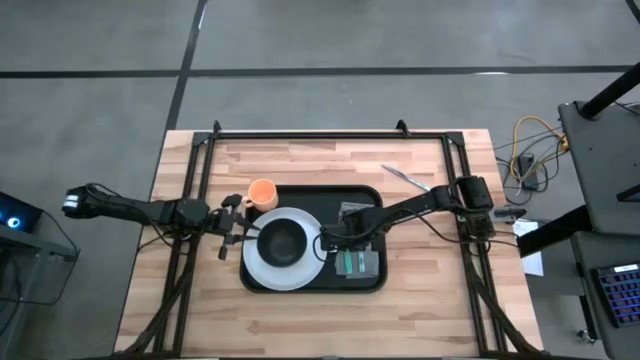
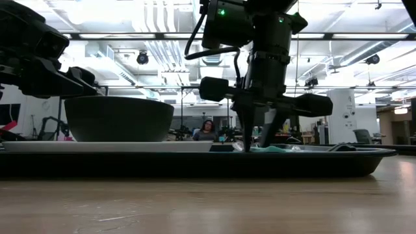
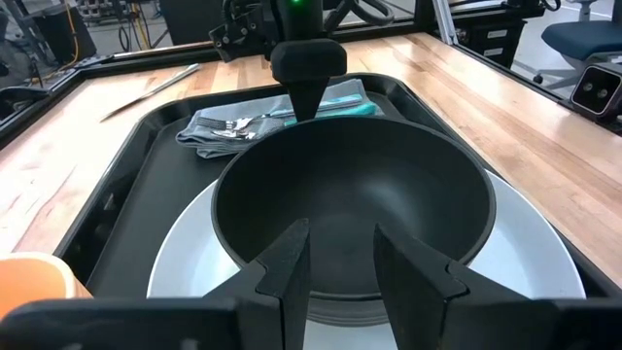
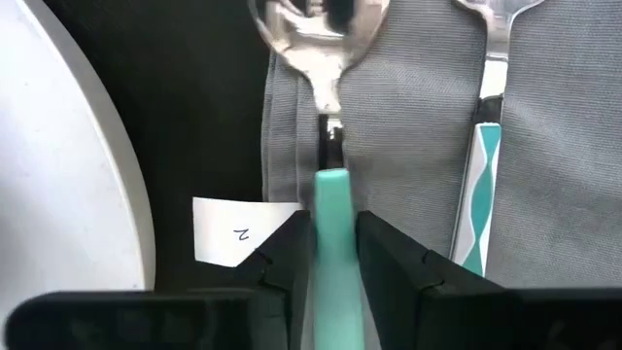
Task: Set up tray
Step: Put the green spoon on the gray napkin, then put the blue knife on top of the gray napkin
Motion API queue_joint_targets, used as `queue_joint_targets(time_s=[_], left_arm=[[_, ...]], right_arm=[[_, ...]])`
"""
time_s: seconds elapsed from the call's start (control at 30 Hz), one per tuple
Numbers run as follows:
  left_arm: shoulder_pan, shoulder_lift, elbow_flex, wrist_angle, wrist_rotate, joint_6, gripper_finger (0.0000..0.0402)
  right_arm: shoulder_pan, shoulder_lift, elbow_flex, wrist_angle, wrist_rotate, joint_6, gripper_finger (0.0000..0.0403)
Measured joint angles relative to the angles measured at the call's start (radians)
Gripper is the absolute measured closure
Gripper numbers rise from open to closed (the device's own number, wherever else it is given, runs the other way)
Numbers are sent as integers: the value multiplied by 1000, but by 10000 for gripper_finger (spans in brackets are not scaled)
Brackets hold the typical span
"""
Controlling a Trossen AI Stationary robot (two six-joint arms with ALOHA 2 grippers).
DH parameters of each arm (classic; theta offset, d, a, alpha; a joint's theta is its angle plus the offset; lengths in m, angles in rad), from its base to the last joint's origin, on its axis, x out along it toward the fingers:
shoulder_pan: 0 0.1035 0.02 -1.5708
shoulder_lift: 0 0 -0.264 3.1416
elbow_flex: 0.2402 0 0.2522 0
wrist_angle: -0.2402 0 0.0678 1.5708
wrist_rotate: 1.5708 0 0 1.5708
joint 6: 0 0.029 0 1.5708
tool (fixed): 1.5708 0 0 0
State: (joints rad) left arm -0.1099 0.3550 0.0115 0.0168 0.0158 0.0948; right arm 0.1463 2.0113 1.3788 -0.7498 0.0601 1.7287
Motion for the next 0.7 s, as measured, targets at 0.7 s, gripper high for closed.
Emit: queue_joint_targets(time_s=[0.7], left_arm=[[0,0,0,-1,0,0,305]], right_arm=[[-1,-47,5,-14,-7,-8,280]])
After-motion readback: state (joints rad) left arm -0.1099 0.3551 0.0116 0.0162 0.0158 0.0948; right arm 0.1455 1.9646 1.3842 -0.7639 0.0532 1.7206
